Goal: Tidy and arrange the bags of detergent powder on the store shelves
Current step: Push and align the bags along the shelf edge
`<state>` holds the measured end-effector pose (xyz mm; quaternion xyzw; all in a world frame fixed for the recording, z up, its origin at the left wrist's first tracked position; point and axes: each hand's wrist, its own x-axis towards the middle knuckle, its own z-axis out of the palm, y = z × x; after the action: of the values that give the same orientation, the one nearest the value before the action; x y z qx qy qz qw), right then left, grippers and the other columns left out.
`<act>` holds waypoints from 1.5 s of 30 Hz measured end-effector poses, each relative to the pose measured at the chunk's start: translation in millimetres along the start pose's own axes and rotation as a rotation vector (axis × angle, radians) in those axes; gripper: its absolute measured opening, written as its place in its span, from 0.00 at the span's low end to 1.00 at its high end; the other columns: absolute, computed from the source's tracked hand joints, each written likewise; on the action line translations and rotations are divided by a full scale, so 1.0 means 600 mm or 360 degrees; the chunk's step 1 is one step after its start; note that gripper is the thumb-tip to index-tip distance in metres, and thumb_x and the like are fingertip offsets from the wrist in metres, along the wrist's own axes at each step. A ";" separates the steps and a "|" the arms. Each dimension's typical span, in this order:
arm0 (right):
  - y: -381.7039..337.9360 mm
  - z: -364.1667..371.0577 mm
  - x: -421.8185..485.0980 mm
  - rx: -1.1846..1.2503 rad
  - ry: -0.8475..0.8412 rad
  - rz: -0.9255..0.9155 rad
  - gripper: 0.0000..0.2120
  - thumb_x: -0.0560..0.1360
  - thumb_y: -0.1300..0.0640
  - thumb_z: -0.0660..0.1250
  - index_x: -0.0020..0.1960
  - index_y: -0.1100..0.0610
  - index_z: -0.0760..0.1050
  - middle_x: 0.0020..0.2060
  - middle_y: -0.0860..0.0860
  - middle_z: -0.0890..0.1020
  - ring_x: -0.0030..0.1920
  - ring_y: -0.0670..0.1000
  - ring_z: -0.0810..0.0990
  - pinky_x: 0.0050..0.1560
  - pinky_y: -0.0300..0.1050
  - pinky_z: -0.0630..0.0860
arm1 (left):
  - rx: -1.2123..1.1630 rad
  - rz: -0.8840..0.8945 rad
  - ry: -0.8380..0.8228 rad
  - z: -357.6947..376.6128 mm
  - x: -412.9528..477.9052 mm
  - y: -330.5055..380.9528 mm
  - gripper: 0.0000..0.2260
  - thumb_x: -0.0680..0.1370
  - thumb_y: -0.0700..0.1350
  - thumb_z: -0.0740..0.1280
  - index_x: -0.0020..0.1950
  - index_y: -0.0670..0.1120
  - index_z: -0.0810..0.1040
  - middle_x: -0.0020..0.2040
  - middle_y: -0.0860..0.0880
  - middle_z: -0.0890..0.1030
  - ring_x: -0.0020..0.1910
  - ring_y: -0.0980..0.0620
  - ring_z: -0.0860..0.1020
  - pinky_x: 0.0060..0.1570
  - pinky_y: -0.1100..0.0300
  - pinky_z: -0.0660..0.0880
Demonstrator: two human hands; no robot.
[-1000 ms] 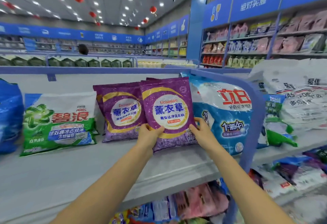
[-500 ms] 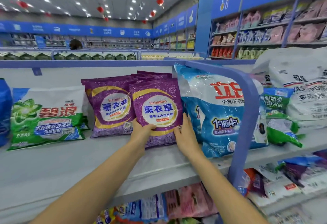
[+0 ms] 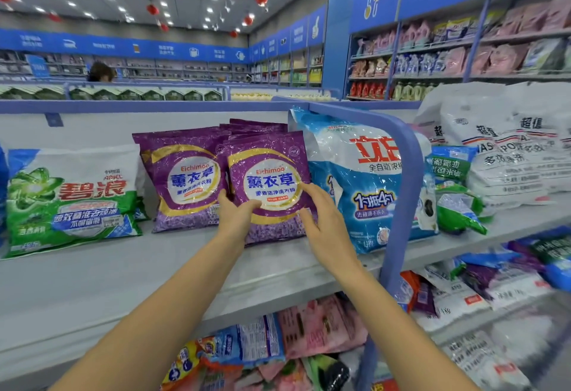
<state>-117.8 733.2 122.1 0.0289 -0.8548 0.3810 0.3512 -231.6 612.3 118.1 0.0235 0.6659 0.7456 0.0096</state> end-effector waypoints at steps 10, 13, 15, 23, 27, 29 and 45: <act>-0.033 -0.173 -0.115 -0.0063 0.0349 -0.0090 0.13 0.77 0.55 0.58 0.60 0.52 0.73 0.56 0.40 0.75 0.58 0.34 0.71 0.58 0.26 0.65 | 0.0108 0.0563 -0.0165 -0.105 -0.130 0.048 0.10 0.77 0.39 0.66 0.56 0.47 0.74 0.53 0.48 0.78 0.56 0.47 0.76 0.55 0.55 0.72; -0.002 -0.235 -0.149 -0.0237 0.0475 -0.0014 0.10 0.77 0.54 0.60 0.57 0.51 0.73 0.53 0.37 0.75 0.54 0.31 0.71 0.52 0.23 0.65 | 0.0160 0.0623 -0.0219 -0.143 -0.166 0.038 0.04 0.76 0.39 0.66 0.48 0.47 0.78 0.48 0.45 0.81 0.51 0.46 0.79 0.54 0.53 0.74; 0.029 -0.275 -0.166 -0.0332 0.0561 0.0090 0.07 0.78 0.59 0.62 0.55 0.52 0.74 0.49 0.41 0.77 0.49 0.32 0.73 0.48 0.21 0.66 | 0.0242 0.0676 -0.0186 -0.161 -0.183 0.030 0.04 0.77 0.39 0.66 0.46 0.47 0.78 0.43 0.44 0.82 0.47 0.45 0.80 0.53 0.51 0.75; 0.197 -0.391 -0.140 -0.0798 0.0451 0.0382 0.13 0.76 0.59 0.66 0.59 0.61 0.74 0.54 0.56 0.80 0.56 0.56 0.76 0.56 0.51 0.71 | 0.0481 0.0767 0.0113 -0.138 -0.214 -0.022 0.07 0.76 0.38 0.66 0.42 0.49 0.78 0.37 0.55 0.83 0.37 0.62 0.80 0.43 0.71 0.76; 0.279 -0.407 -0.075 -0.1128 0.0013 0.0187 0.26 0.72 0.51 0.71 0.66 0.59 0.71 0.63 0.59 0.74 0.64 0.60 0.70 0.63 0.56 0.66 | 0.0444 0.0745 0.0258 -0.076 -0.227 -0.034 0.10 0.76 0.38 0.67 0.41 0.53 0.79 0.37 0.57 0.83 0.37 0.61 0.80 0.46 0.62 0.76; 0.316 -0.412 -0.050 -0.1303 -0.0177 0.0069 0.33 0.69 0.46 0.73 0.69 0.59 0.68 0.68 0.61 0.68 0.68 0.62 0.67 0.66 0.59 0.64 | 0.0428 0.0773 0.0290 -0.032 -0.248 -0.038 0.11 0.76 0.37 0.66 0.39 0.52 0.79 0.36 0.58 0.82 0.36 0.63 0.79 0.44 0.68 0.76; 0.364 -0.495 0.052 -0.1210 0.0120 -0.0285 0.09 0.76 0.55 0.67 0.54 0.54 0.81 0.53 0.51 0.82 0.48 0.60 0.80 0.39 0.48 0.74 | 0.0485 0.0811 0.0295 0.155 -0.345 -0.046 0.06 0.77 0.34 0.65 0.43 0.43 0.77 0.36 0.48 0.81 0.35 0.61 0.79 0.40 0.73 0.74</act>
<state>-38.6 1094.0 141.0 -0.0429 -0.9155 0.0059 0.4000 -21.1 698.1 96.5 0.1227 0.7408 0.6145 -0.2419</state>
